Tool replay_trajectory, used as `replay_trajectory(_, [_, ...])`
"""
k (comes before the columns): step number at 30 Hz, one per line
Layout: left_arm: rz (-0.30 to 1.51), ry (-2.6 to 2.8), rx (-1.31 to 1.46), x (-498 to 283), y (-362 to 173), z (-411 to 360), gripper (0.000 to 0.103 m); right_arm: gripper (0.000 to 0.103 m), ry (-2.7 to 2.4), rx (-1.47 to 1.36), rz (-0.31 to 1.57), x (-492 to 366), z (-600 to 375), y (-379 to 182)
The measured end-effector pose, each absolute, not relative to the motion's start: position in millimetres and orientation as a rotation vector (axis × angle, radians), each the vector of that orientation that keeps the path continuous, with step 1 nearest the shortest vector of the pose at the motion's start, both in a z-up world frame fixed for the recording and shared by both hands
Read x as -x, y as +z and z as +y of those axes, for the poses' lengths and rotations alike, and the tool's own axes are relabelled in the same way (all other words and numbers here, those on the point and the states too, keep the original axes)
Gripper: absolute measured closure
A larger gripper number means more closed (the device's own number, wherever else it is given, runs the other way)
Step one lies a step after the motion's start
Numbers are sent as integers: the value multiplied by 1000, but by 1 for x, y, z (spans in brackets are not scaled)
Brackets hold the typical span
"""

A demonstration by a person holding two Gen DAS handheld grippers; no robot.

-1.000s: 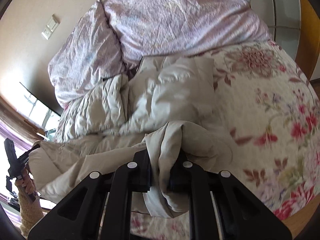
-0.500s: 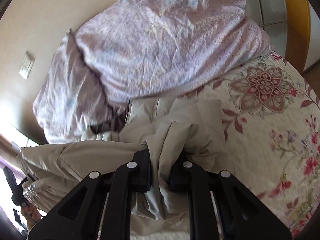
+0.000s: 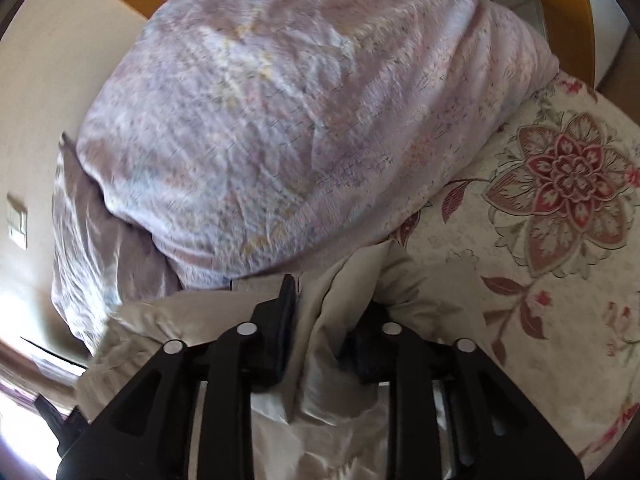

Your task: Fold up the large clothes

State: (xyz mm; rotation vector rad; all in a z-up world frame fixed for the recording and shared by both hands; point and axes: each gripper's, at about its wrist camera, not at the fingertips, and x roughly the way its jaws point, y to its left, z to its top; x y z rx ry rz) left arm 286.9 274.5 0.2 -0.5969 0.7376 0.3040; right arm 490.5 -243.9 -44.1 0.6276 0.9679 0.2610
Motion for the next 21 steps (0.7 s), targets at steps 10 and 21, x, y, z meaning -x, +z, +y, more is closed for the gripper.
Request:
replay_trajectory(10, [541, 297, 554, -266, 33, 282, 18, 30, 323, -842, 804, -482, -291, -14])
replay_trajectory(21, [572, 301, 218, -268, 27, 198, 12, 27, 241, -77, 710, -440, -193, -3])
